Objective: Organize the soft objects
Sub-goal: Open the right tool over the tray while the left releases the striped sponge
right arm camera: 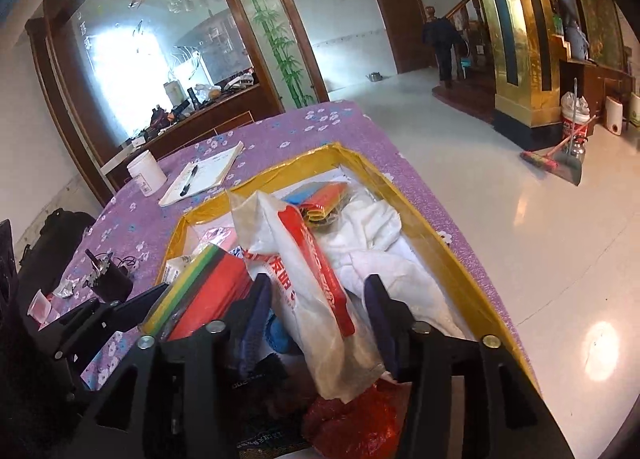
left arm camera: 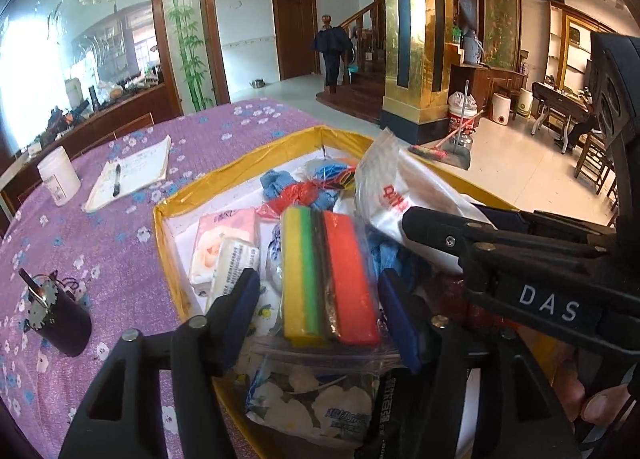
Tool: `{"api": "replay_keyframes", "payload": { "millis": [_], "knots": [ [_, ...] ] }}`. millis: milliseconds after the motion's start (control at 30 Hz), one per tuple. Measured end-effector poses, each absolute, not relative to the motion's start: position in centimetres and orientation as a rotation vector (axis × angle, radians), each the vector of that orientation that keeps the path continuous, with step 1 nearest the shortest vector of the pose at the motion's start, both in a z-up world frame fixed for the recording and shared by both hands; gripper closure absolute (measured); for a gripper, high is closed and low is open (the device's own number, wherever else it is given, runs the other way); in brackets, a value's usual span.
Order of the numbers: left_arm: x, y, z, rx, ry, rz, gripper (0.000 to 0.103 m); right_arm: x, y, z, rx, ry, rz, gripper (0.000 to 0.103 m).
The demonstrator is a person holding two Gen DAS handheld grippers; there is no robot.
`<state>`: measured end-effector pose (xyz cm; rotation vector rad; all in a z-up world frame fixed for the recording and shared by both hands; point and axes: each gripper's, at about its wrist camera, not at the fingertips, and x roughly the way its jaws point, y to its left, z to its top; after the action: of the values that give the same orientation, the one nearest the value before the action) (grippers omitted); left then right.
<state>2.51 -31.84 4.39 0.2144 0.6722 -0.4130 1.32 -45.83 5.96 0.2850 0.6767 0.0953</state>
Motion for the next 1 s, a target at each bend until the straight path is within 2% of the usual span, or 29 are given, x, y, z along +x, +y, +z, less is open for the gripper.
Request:
{"api": "replay_keyframes", "payload": {
  "millis": [100, 300, 467, 633, 1000],
  "knots": [
    [2.1, -31.8, 4.7, 0.229, 0.636, -0.401, 0.033, 0.7, -45.7, 6.7, 0.263, 0.631, 0.083, 0.039],
    [1.9, -32.0, 4.9, 0.243, 0.611, -0.387, 0.032, -0.2, -45.0, 7.9, 0.207, 0.559, 0.054, 0.024],
    [1.7, -31.9, 4.9, 0.246, 0.596, -0.365, 0.031, -1.0, -44.6, 8.7, 0.163, 0.498, 0.005, 0.015],
    [1.5, -32.0, 5.0, 0.262, 0.576, -0.345, 0.029, -1.1, -44.3, 8.9, 0.134, 0.482, -0.017, 0.015],
    [1.3, -32.1, 5.3, 0.273, 0.565, -0.323, 0.016, -1.3, -44.4, 9.0, 0.123, 0.474, -0.044, 0.012]
  ]
}}
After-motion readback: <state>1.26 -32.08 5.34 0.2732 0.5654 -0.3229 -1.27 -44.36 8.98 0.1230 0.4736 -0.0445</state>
